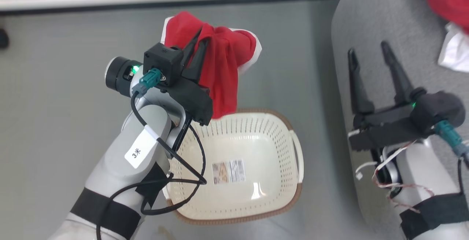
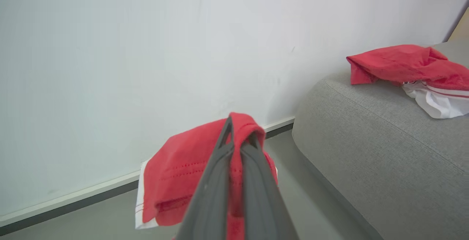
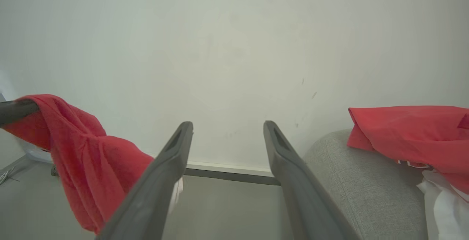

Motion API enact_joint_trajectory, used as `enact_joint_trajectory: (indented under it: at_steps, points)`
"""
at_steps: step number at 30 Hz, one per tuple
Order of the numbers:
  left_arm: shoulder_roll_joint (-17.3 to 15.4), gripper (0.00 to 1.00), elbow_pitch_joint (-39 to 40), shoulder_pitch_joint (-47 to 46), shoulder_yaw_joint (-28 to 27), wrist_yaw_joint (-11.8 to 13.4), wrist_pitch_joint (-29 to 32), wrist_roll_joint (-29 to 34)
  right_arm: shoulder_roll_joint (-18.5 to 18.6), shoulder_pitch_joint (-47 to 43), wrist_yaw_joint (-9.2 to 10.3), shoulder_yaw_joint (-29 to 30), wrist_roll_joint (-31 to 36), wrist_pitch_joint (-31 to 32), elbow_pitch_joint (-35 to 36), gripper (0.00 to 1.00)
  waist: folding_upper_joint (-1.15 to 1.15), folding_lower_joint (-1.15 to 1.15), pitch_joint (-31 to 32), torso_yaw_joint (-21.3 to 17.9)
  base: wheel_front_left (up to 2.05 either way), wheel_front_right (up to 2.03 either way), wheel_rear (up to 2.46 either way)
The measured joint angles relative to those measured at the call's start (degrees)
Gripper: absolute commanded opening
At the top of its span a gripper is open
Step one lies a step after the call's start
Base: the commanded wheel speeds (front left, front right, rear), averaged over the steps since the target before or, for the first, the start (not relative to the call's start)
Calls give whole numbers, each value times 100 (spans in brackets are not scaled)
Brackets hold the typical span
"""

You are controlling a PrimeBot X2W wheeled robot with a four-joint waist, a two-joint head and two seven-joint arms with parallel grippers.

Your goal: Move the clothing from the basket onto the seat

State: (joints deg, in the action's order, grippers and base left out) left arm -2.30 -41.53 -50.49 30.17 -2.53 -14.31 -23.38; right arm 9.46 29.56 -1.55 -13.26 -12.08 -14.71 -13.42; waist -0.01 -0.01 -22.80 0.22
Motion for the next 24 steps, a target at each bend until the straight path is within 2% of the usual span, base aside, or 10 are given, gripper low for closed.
enact_joint_trajectory:
  at_steps: [24]
  points:
    - [19, 0, -455, 561, 328, -158, 0, -186, -422, -953, -309, -662, -167, 1, -1101, 100, 0, 0, 1974, 61, 0, 0, 0]
